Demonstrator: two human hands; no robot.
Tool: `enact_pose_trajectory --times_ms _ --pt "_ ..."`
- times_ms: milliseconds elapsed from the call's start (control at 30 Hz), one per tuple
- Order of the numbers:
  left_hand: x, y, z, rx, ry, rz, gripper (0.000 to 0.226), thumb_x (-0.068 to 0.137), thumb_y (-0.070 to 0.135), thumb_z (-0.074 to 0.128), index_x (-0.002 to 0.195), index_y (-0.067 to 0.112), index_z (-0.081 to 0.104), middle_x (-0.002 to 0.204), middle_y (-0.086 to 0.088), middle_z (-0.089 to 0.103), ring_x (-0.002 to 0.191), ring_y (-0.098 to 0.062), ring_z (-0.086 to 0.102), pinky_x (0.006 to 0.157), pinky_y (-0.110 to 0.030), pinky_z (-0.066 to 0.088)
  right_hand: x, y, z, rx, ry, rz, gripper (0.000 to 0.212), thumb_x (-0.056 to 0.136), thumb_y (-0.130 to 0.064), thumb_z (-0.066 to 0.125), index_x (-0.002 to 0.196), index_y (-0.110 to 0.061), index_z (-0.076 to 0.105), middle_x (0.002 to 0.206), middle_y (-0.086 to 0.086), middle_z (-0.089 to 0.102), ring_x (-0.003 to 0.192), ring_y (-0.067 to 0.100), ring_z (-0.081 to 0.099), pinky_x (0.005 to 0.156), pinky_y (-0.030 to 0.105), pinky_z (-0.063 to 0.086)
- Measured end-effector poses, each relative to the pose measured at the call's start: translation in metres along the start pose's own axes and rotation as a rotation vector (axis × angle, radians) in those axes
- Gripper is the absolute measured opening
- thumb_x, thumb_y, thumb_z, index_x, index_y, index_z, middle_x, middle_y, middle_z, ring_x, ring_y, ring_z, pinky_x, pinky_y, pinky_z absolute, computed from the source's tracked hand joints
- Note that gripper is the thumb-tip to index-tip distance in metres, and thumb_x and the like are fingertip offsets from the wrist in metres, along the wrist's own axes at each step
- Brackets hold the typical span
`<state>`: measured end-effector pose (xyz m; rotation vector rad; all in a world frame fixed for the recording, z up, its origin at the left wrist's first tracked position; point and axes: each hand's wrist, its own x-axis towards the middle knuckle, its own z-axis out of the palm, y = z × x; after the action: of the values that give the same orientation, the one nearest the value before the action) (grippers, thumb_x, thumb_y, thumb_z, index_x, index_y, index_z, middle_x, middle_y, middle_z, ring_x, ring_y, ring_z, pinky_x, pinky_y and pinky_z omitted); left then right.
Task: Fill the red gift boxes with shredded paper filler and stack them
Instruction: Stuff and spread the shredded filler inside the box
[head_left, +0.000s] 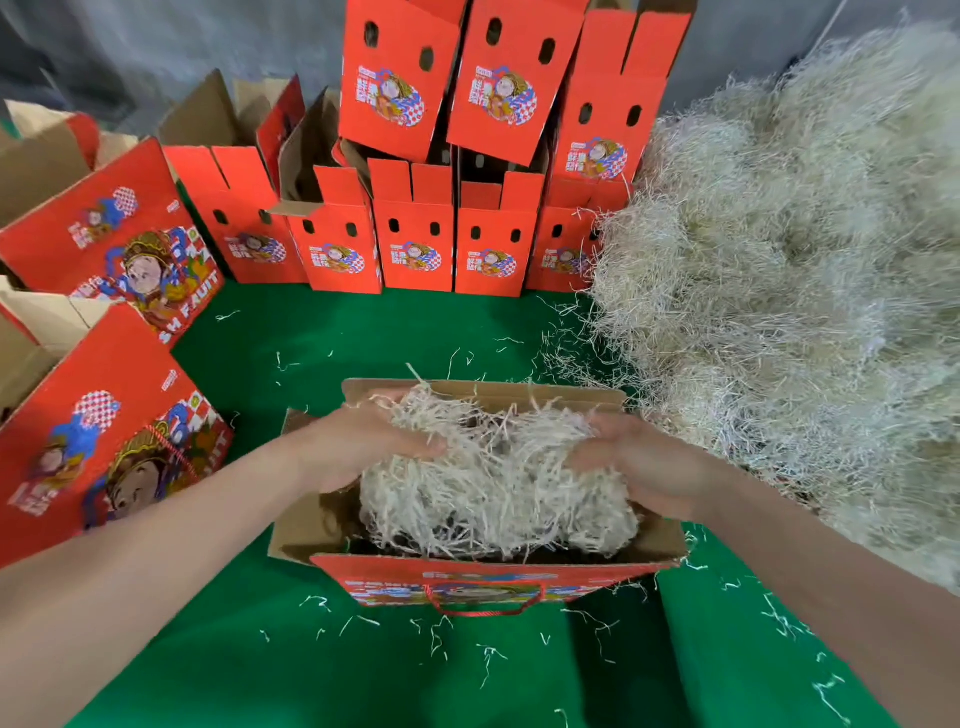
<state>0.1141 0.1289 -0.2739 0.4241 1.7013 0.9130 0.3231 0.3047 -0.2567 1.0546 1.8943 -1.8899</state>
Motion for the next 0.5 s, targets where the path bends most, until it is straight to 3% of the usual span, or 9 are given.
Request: enact_pose_trajectory --times_ms 67,133,200,233,267,333,367,433,500 --pt "0.001 0.005 0.014 -0.061 -0.022 -0.016 0.123 0.055 0.034 0.079 0.146 0.001 0.004 0.153 -0.009 0.011 0.142 -0.022 0.012 0.114 -0.035 0.011 0.007 -0.004 0.014 0.018 -0.100 -0.007 0.115 0.061 -0.033 0.077 0.148 -0.025 0.003 0.128 -0.021 0.029 0.139 0.019 0.020 0.113 0.044 0.008" --pt "-0.001 0.010 0.021 -0.195 -0.091 -0.006 0.106 0.059 0.029 0.080 0.142 -0.001 0.022 0.141 -0.009 0.033 0.139 -0.023 0.024 0.112 -0.037 0.020 0.016 -0.008 0.028 0.074 -0.096 0.007 0.118 0.060 -0.029 0.076 0.148 -0.025 -0.001 0.128 -0.022 0.024 0.139 0.020 0.019 0.113 0.044 0.006" --pt "-0.003 0.010 0.026 -0.309 -0.219 0.012 0.059 0.060 0.018 0.081 0.111 -0.003 0.059 0.115 -0.015 0.058 0.114 -0.026 0.055 0.100 -0.039 0.042 0.027 -0.010 0.043 0.069 -0.001 0.023 0.103 0.071 -0.022 0.072 0.148 -0.021 0.004 0.140 -0.007 0.030 0.134 0.022 0.026 0.112 0.043 0.012" --pt "-0.004 0.009 0.027 -0.329 -0.230 0.028 0.038 0.057 0.011 0.077 0.089 -0.001 0.061 0.101 -0.014 0.062 0.100 -0.026 0.060 0.093 -0.040 0.046 0.031 -0.009 0.047 0.040 0.046 0.033 0.093 0.077 -0.020 0.069 0.148 -0.019 0.009 0.140 -0.002 0.035 0.130 0.022 0.033 0.111 0.043 0.017" --pt "-0.006 0.008 0.026 -0.308 -0.180 0.036 0.030 0.057 0.005 0.074 0.081 0.004 0.056 0.095 -0.009 0.058 0.096 -0.023 0.057 0.090 -0.038 0.045 0.034 -0.009 0.048 0.016 0.073 0.041 0.083 0.081 -0.020 0.067 0.147 -0.017 0.016 0.133 -0.001 0.044 0.123 0.020 0.042 0.109 0.042 0.023" --pt "-0.004 0.002 0.014 -0.261 0.004 0.042 0.036 0.064 -0.005 0.074 0.090 0.014 0.059 0.097 0.009 0.048 0.113 -0.018 0.046 0.094 -0.033 0.039 0.031 -0.008 0.042 -0.002 0.127 0.043 0.073 0.083 -0.022 0.065 0.144 -0.020 0.025 0.109 -0.002 0.058 0.106 0.017 0.053 0.098 0.040 0.038" --pt "-0.004 -0.004 0.006 -0.270 0.066 0.043 0.043 0.065 -0.006 0.074 0.097 0.021 0.064 0.106 0.013 0.047 0.123 -0.019 0.041 0.103 -0.036 0.035 0.028 -0.006 0.036 0.002 0.163 0.047 0.074 0.083 -0.024 0.065 0.144 -0.021 0.023 0.112 0.000 0.058 0.109 0.020 0.052 0.096 0.041 0.039" --pt "-0.007 -0.009 -0.007 -0.305 0.100 0.026 0.060 0.052 0.001 0.083 0.103 0.025 0.063 0.124 -0.006 0.052 0.130 -0.025 0.038 0.111 -0.046 0.026 0.026 -0.001 0.024 0.005 0.214 0.061 0.076 0.083 -0.025 0.063 0.145 -0.019 0.021 0.134 0.004 0.046 0.128 0.028 0.040 0.107 0.047 0.027" --pt "-0.006 -0.013 -0.011 -0.286 0.084 0.010 0.083 0.039 0.007 0.086 0.111 0.022 0.049 0.129 -0.005 0.048 0.129 -0.023 0.039 0.111 -0.046 0.025 0.023 -0.001 0.020 -0.010 0.177 0.047 0.077 0.082 -0.027 0.064 0.145 -0.019 0.020 0.132 -0.003 0.041 0.132 0.029 0.033 0.111 0.048 0.017"
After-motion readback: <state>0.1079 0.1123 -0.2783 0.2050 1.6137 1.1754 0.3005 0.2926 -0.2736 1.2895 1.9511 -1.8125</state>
